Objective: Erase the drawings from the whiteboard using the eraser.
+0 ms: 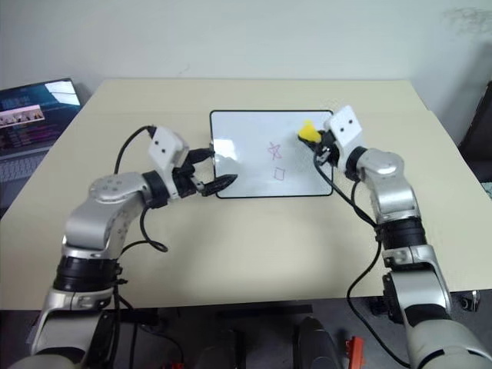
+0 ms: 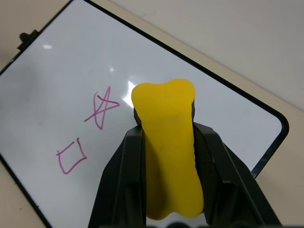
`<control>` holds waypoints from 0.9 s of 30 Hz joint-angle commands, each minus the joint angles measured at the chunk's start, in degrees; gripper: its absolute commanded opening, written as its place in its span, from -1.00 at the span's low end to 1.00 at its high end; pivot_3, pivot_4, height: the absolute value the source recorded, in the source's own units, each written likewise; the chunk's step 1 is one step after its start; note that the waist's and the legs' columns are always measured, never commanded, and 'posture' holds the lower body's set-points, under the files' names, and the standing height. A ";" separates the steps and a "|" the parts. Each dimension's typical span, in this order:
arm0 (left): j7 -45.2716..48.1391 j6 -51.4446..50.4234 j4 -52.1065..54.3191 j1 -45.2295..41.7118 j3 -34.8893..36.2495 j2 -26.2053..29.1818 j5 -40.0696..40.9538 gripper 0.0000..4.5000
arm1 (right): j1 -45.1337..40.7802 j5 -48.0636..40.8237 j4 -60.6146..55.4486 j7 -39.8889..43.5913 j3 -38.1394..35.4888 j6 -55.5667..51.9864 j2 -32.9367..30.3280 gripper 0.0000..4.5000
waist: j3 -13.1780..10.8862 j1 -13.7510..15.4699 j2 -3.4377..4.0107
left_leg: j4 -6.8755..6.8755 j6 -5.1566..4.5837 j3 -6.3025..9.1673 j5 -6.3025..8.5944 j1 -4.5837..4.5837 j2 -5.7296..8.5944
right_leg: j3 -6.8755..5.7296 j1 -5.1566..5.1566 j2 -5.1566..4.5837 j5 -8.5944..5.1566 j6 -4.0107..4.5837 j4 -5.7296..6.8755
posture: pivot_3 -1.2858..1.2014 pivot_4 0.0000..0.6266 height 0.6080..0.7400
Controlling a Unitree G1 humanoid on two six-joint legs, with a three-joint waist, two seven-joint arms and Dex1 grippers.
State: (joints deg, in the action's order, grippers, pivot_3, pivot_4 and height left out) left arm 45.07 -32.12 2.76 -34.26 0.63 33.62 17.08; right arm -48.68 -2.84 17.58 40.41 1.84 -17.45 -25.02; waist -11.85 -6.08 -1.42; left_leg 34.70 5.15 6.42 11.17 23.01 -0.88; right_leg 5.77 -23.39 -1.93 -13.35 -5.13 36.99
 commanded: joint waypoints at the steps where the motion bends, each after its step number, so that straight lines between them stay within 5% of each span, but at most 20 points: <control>1: 1.49 -0.15 3.05 0.66 1.39 2.11 1.21 1.00 | 1.67 -1.28 -7.71 3.42 0.49 -3.30 -3.25 -0.55 | 0.00 0.11 0.00 | 0.00 0.00 0.00 0.00 0.01 0.00 | 0.00 0.00 0.00 -0.01 0.00 0.00 | 0.03 -0.52 1.00; 27: 1.73 -2.61 6.33 3.10 1.78 4.80 2.21 1.00 | 4.25 -0.82 -11.35 7.96 3.60 -6.31 -8.29 -0.55 | -0.01 1.02 -0.02 | 0.03 0.00 -0.01 0.00 0.01 0.00 | -0.01 0.00 -0.01 -0.07 0.03 -0.01 | 0.03 -0.52 1.00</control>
State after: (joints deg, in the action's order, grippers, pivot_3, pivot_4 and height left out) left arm 46.90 -34.79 6.61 -31.01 0.68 38.12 18.09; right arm -43.22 -3.44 7.29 48.45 5.91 -24.50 -32.78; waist -11.86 -5.06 -1.44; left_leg 34.73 5.15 6.41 11.17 23.02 -0.88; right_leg 5.76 -23.38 -1.94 -13.42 -5.11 36.98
